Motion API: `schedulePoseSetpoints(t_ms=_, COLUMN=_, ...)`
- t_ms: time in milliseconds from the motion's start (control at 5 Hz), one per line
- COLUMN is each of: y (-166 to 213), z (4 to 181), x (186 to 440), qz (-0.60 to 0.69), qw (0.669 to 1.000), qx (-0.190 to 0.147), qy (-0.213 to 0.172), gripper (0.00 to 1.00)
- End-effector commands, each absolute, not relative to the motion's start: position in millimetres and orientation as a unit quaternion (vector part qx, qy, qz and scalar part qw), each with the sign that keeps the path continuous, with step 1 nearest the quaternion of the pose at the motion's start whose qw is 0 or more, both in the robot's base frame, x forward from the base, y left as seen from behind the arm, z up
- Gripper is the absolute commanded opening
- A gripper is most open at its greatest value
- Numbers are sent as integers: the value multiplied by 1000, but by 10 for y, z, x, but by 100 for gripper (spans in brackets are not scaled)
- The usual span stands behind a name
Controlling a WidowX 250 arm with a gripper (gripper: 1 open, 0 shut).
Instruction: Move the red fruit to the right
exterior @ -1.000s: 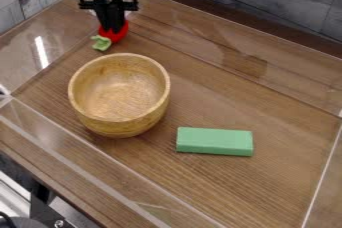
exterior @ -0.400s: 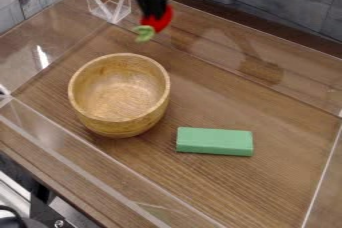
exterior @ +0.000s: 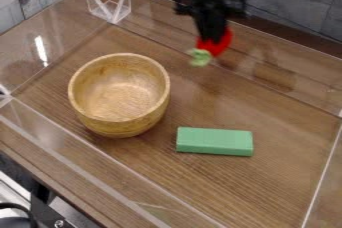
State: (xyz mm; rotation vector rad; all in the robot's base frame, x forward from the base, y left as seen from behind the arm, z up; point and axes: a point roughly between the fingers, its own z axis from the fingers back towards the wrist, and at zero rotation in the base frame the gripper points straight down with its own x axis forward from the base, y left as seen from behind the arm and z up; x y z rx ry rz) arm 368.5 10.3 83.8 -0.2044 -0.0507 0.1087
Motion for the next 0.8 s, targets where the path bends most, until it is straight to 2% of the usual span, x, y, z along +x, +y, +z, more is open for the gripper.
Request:
schedulePoseSetpoints(t_ms=0, y=-3, z=928, x=3732, qz=52, qw=993, qx=-90, qy=-61, gripper=0)
schedulePoseSetpoints(t_ms=200, y=-70, z=833, x=3743, qz=49, qw=993, qx=-86, qy=-61, gripper=0)
schedulePoseSetpoints(t_ms=600, y=-196, z=815, x=3744, qz=137, qw=985, qx=-72, qy=-71, gripper=0)
